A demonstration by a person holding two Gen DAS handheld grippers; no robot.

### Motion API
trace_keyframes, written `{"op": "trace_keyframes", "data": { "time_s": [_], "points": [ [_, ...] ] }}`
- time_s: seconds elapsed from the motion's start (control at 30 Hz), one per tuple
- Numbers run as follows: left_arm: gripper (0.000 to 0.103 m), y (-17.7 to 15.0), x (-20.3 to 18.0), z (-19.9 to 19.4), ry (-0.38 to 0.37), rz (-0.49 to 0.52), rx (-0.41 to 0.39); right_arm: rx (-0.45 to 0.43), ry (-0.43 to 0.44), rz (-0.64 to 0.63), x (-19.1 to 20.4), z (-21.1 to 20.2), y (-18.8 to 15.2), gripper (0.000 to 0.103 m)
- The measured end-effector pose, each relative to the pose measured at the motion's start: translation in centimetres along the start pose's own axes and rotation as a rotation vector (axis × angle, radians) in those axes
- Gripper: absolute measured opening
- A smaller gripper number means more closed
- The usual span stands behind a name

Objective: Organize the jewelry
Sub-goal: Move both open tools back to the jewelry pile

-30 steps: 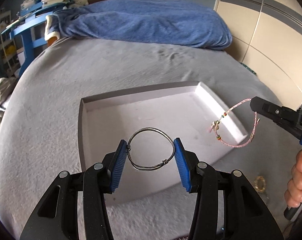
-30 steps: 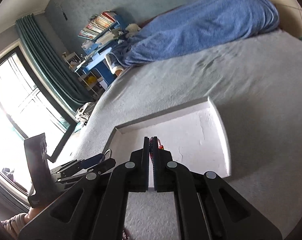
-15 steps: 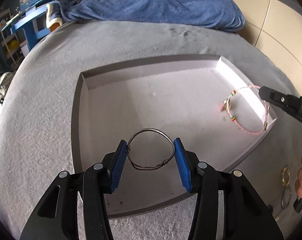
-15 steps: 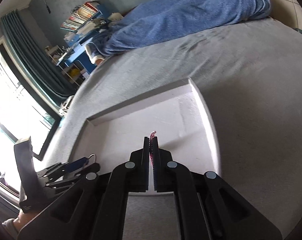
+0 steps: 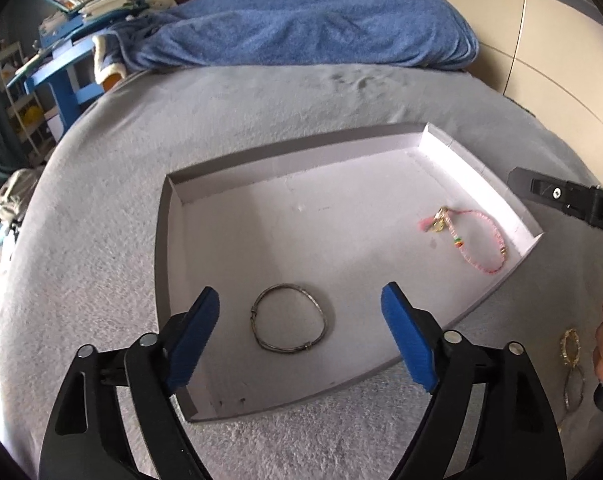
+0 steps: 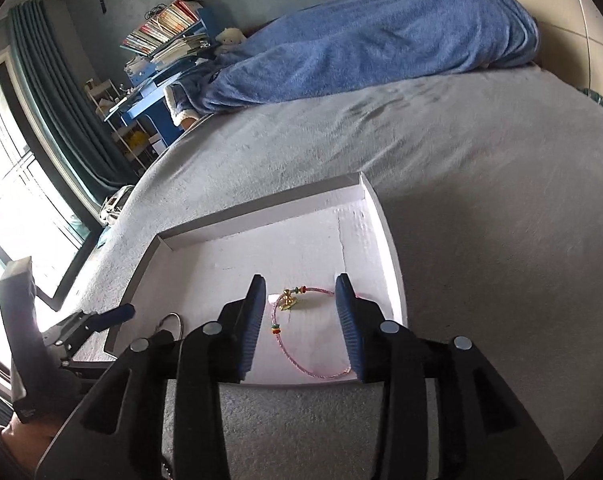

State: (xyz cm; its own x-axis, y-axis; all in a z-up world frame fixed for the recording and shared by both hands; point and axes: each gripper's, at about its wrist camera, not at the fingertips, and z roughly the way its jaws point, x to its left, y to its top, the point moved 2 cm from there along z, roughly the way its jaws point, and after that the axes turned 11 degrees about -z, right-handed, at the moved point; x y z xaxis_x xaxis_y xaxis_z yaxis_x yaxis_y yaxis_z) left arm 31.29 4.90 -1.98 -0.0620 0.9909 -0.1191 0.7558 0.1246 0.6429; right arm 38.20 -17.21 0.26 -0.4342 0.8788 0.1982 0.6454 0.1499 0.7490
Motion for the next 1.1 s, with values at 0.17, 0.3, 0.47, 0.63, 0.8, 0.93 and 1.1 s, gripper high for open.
{"op": "trace_keyframes", "data": {
  "time_s": [0.17,0.3,0.47,0.63,0.8,0.93,1.1],
  "points": [
    [0.089,0.0,-0.3,-2.0,-0.017,-0.019,-0.038,-0.017,-0.025,-0.021,0.0,-1.7,-0.3,0.047],
    [0.091,-0.3,-1.0,-4.0,-0.035,-0.016,-0.071,-0.038,-0.041,-0.026,-0.2,-3.9,-0.7,0.056],
    [0.093,-1.4,-1.7,-7.0,-0.066,-0.024,-0.111,-0.052,-0.066,-0.043,-0.9,-6.7,-1.9,0.06],
    [0.094,-3.3,-2.7,-9.6,-0.102,-0.054,-0.137,-0.055,-0.09,-0.039,-1.6,-9.1,-4.3,0.063],
    [0.095,-6.0,-4.6,-11.2,-0.119,-0.011,-0.154,-0.058,-0.119,-0.066,-1.8,-11.5,-6.7,0.071],
    [0.096,-8.5,-5.9,-11.9,-0.137,0.032,-0.156,-0.06,-0.141,-0.085,-2.1,-13.4,-9.1,0.074],
    [0.096,-11.4,-6.6,-12.0,-0.153,0.053,-0.133,-0.039,-0.17,-0.121,-2.6,-14.5,-11.9,0.074]
  ]
}}
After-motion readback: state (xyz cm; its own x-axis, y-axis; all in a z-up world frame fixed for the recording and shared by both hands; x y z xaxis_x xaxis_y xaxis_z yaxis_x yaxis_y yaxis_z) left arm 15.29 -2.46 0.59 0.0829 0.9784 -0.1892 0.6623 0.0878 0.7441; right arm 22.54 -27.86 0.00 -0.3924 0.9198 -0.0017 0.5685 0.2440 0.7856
